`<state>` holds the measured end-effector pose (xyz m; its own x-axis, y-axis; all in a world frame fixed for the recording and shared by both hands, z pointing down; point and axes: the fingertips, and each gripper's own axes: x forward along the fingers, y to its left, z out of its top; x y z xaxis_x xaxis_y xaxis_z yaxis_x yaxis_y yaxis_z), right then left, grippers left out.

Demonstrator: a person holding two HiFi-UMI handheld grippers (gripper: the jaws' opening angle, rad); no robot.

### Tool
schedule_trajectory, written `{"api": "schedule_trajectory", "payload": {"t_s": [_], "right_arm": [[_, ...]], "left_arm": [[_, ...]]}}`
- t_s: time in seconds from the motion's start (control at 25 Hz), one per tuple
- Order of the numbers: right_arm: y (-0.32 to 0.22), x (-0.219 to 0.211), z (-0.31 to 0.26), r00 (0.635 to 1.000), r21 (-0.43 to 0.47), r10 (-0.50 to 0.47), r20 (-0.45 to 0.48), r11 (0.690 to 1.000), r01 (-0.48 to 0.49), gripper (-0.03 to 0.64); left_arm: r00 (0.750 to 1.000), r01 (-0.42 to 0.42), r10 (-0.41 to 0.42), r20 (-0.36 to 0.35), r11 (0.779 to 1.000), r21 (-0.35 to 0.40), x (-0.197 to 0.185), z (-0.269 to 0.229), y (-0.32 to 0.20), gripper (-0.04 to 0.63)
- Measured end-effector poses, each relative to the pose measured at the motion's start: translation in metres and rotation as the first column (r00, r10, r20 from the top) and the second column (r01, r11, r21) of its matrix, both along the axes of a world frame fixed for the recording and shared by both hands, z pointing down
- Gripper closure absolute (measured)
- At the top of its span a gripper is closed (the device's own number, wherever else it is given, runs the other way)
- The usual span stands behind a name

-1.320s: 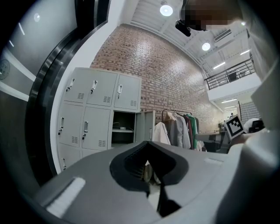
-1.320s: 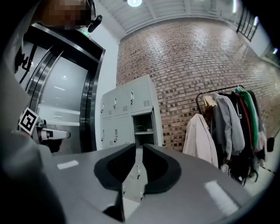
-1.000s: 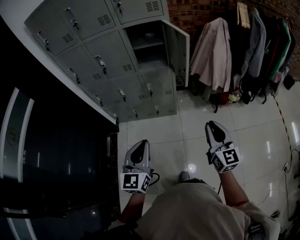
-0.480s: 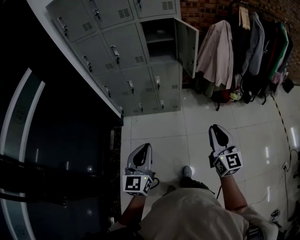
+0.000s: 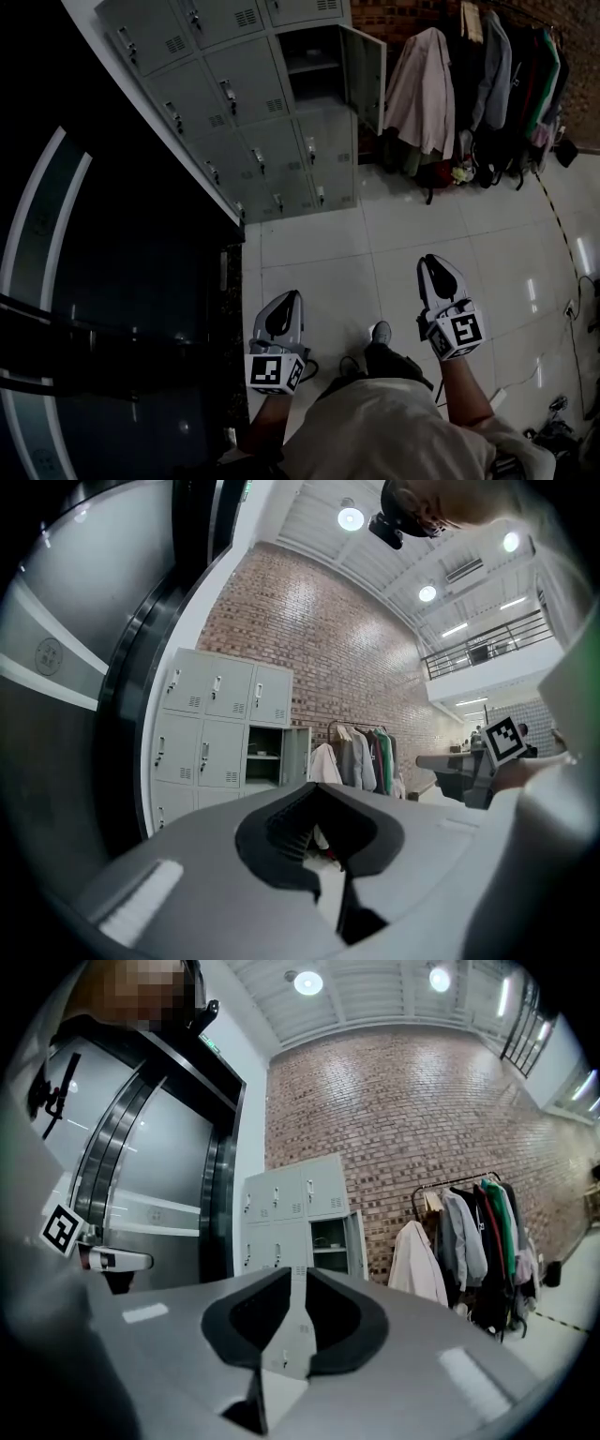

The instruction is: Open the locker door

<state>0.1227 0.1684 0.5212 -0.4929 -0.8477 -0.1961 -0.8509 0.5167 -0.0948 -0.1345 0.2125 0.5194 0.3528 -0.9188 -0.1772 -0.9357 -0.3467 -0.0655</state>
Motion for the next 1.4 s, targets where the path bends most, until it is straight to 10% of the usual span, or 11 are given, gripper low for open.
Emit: {"api": "schedule_trajectory", "payload": {"t_s": [1.4], "right_arm": [[0.009,0.031,-0.029,0.999,0.014,-0.037,0.033,0.999,0.037,0.617]], "left_arm": [[1.000,-0.010,0.010,0.001,1.000,-0.015,0.054,-0.001,-0.019,0.499]]}}
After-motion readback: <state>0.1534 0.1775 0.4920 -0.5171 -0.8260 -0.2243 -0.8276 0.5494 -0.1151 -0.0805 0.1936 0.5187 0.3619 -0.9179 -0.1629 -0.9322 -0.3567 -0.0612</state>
